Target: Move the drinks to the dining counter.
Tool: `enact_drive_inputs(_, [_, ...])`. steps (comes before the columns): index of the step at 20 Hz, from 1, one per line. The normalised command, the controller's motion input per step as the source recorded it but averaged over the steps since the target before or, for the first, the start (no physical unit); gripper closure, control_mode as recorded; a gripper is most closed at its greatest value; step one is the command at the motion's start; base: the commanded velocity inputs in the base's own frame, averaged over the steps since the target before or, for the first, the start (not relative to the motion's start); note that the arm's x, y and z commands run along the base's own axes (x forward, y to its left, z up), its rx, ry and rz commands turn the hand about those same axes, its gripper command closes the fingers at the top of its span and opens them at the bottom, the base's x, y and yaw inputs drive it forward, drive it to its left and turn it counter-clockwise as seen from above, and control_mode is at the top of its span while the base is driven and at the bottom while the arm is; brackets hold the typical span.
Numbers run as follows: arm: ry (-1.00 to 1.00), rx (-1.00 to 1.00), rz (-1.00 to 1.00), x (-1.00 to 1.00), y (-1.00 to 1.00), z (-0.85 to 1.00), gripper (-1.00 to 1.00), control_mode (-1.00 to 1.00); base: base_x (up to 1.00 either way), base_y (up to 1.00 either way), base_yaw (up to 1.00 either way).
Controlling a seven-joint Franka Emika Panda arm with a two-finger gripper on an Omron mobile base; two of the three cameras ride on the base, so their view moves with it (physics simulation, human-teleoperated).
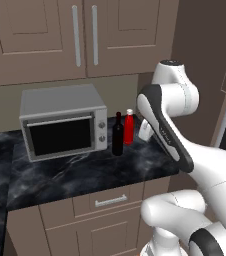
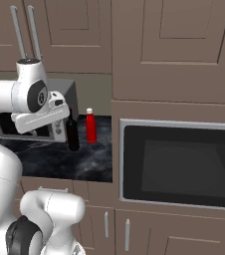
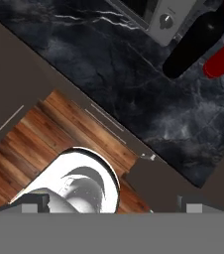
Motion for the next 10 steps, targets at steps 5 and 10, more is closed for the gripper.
enact_drive_inputs(5, [-0.03, -0.01, 0.11, 0.3, 0.19, 0.02, -1.0, -1.0, 0.0, 0.0, 0.0])
enact_drive_inputs(10, [-0.01, -0.06, 0.05, 0.31, 0.17, 0.0, -1.0, -1.0, 0.0, 0.0, 0.0])
